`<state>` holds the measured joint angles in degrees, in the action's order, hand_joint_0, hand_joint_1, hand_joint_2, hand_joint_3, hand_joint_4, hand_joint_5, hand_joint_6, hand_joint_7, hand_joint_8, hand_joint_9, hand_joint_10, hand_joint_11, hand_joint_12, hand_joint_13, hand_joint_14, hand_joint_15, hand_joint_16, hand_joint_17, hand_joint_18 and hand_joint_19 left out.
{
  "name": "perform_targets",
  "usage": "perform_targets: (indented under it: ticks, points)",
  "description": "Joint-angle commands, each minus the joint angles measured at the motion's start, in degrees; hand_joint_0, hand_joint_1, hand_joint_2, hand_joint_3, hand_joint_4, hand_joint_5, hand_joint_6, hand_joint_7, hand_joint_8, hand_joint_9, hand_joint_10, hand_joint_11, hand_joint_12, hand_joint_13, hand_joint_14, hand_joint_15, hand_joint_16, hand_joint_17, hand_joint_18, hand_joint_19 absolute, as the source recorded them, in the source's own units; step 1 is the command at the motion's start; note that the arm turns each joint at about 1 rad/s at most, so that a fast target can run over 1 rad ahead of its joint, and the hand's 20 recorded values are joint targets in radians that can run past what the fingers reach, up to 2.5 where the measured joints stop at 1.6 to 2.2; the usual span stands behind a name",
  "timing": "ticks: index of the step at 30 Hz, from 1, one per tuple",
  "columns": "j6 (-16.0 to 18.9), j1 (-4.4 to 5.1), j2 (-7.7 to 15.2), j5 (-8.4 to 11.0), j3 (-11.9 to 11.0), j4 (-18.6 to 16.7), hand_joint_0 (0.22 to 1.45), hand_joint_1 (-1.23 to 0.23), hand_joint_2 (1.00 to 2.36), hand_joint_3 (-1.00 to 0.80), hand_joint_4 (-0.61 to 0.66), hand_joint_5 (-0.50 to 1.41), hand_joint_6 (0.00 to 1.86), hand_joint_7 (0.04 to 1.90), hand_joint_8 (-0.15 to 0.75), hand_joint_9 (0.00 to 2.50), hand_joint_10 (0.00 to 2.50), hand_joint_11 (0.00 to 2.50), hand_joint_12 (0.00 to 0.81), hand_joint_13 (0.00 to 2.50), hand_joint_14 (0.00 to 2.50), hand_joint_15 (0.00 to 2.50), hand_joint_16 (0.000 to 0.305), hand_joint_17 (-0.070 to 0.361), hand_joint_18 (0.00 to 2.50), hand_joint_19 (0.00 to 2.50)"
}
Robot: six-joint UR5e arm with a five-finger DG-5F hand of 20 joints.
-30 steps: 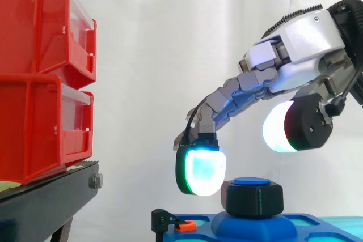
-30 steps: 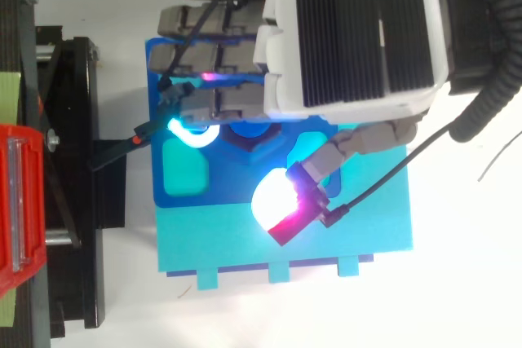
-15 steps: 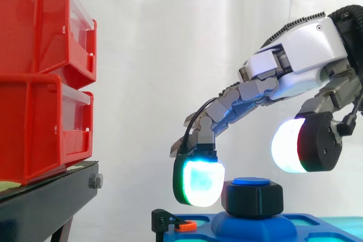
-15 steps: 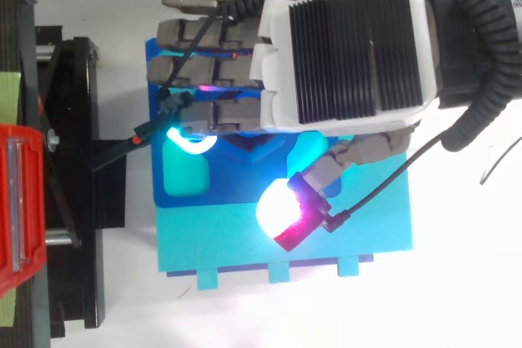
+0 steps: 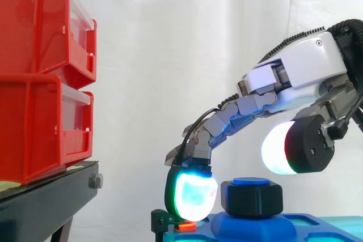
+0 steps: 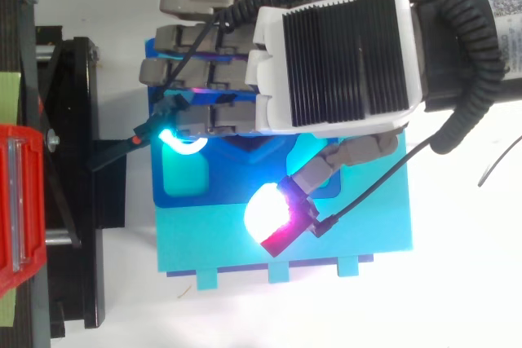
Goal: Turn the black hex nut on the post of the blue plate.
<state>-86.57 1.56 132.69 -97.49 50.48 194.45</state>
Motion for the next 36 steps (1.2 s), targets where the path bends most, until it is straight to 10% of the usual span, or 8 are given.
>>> perform_targets:
  ticks: [1, 36]
  points:
    - [0.0, -0.16, 0.0, -0.15, 0.1, -0.1, 0.4, -0.22, 1.0, -0.5, 0.12, -0.2, 0.5, 0.71, 0.198, 0.13, 0.0, 0.0, 0.354, 0.0, 0.0, 0.05, 0.054, 0.121, 0.0, 0.16]
    - [-1.0, -1.39, -0.1, -1.47, -0.6, 1.1, 0.42, -0.23, 1.0, -0.5, 0.15, -0.2, 0.5, 0.79, 0.208, 0.15, 0.0, 0.0, 0.35, 0.0, 0.0, 0.05, 0.053, 0.119, 0.0, 0.15]
